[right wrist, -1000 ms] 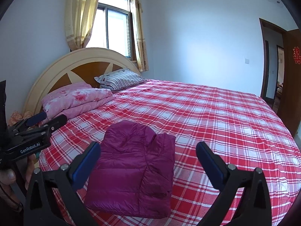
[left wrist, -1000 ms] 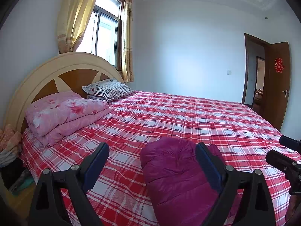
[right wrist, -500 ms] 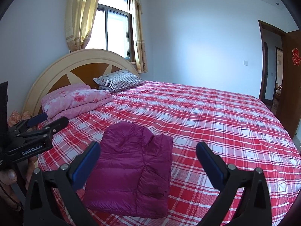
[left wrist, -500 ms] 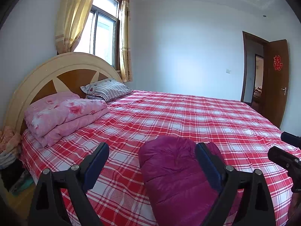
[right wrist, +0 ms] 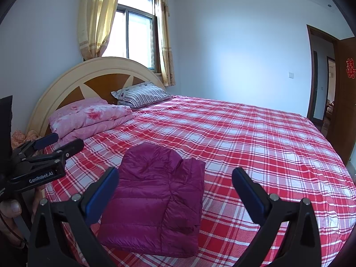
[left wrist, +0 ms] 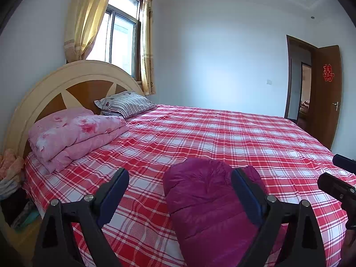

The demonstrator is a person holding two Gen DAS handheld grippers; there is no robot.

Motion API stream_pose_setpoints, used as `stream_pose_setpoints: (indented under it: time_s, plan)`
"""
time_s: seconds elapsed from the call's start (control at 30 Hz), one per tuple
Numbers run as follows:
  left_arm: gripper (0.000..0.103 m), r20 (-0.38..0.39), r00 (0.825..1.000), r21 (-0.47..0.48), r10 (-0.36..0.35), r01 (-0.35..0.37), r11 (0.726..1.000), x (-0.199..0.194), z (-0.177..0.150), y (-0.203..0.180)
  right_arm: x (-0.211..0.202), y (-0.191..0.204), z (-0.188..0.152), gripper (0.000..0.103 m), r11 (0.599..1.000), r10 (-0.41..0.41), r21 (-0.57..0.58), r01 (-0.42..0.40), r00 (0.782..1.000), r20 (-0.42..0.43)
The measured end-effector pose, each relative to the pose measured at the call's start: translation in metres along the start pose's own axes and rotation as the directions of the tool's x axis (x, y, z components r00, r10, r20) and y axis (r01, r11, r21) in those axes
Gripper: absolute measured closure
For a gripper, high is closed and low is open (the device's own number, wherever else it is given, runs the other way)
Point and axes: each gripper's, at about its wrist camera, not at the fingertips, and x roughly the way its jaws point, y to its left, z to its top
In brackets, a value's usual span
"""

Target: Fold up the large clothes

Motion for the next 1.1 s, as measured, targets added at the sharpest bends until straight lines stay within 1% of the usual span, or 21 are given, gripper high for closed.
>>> stream_pose_setpoints:
  time_s: [0.17, 0.6, 1.1]
  plan:
    - [0.010, -0.012, 1.000, 0.002, -0.006, 0.006, 1.000, 0.0022, -0.0005, 0.0006, -0.0002, 0.0002, -0.0009, 0.000, 1.000, 0.002, 0.002, -0.002, 1.000, 0.000]
    - [0.010, 0.007, 1.000, 0.002, 0.009, -0.009, 1.000, -0.0015, 0.0011, 0.0014, 0.0003, 0.0019, -0.0020, 0.000, 1.000, 0.002, 0.005, -0.002, 1.000, 0.005]
    - [0.010, -0.002, 1.000, 0.005, 0.021, -0.021, 1.000, 0.0034, 0.0008, 0.0068, 0.0023, 0.0074, -0.0041, 0.000, 1.000, 0.009, 0.000, -0.009, 1.000, 0.000]
